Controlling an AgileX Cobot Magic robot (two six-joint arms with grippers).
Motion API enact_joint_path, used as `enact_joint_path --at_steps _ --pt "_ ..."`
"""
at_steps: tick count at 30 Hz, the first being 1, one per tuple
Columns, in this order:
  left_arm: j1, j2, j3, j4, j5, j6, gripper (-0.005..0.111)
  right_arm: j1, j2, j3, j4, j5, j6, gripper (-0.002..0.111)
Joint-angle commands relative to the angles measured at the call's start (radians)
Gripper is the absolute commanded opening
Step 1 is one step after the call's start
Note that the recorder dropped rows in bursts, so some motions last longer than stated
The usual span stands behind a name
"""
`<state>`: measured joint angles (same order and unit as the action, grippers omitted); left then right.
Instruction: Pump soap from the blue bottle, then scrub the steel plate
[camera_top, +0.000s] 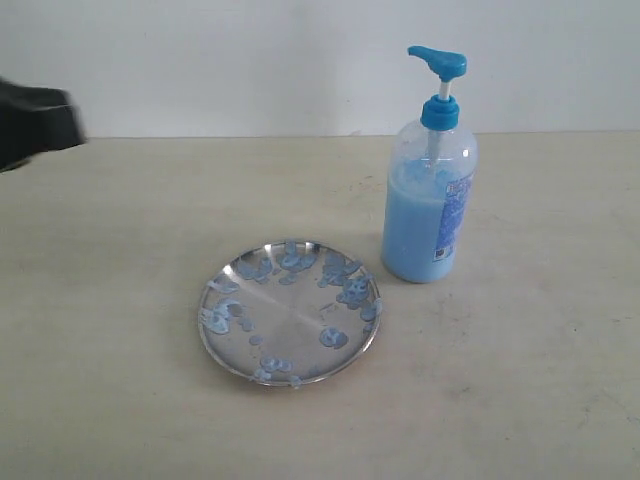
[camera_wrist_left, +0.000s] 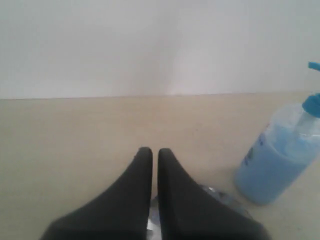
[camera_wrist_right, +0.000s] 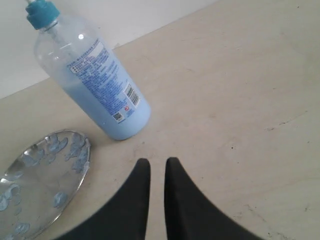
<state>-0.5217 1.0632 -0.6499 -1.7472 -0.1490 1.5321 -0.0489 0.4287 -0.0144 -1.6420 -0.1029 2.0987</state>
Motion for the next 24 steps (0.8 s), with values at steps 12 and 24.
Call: enact_joint_path --at_steps 12,24 --pt "-0.001 0.565 -0.231 0.769 0.639 -0.709 0.004 -0.001 0.000 -0.019 1.945 0.004 -0.008 0.000" --pt "-0.001 0.514 -0.728 1.727 1.208 -1.352 0.004 -0.001 -0.039 0.014 1.945 0.188 -0.008 0.000"
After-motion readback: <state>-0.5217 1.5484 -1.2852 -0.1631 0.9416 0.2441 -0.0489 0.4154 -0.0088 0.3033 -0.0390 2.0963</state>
